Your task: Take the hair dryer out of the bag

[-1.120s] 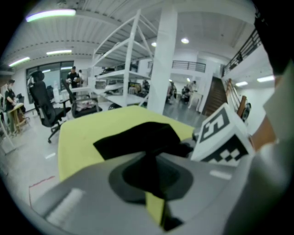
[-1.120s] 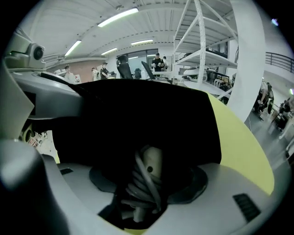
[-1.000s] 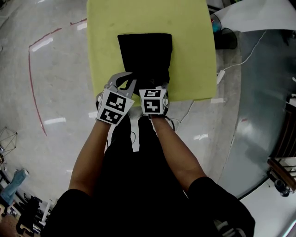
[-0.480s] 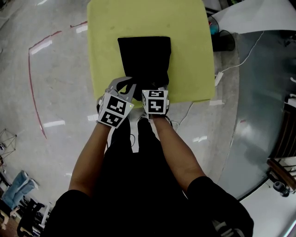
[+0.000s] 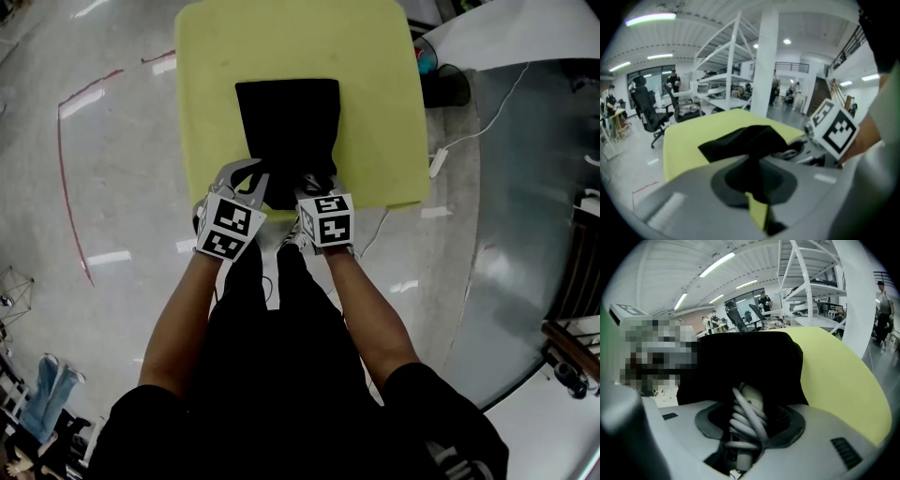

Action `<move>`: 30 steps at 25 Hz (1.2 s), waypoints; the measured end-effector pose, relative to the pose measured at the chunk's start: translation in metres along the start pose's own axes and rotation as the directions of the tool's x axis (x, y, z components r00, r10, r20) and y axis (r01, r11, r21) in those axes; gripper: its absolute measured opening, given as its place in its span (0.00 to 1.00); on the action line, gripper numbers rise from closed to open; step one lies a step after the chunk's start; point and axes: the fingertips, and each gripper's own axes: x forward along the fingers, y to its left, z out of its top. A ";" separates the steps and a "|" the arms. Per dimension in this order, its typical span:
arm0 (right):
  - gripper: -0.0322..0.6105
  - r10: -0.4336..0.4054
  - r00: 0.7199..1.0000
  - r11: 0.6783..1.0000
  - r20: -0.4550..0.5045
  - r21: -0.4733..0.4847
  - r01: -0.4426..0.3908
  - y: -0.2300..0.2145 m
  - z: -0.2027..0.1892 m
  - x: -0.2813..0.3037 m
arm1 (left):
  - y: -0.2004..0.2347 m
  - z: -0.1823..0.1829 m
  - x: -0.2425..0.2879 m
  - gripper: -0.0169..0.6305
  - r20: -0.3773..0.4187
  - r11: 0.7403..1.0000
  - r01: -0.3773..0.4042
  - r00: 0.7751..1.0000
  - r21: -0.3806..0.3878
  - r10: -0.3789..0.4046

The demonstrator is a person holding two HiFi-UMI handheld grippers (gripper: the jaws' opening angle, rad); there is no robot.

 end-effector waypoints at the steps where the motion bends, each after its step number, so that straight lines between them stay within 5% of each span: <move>1: 0.33 0.015 1.000 1.000 -0.003 -0.006 -0.015 0.002 -0.001 -0.004 | 0.001 0.000 -0.001 0.05 -0.001 1.000 -0.007 1.000 0.001 0.007; 15: 0.33 0.235 0.972 0.971 -0.015 -0.041 -0.236 0.029 -0.028 -0.062 | 0.006 0.013 -0.015 0.05 0.020 0.999 -0.044 0.999 0.023 0.044; 30: 0.33 0.485 0.874 0.874 0.029 -0.045 -0.483 0.041 -0.043 -0.129 | 0.009 0.010 -0.022 0.05 0.005 0.999 -0.053 0.999 -0.007 0.053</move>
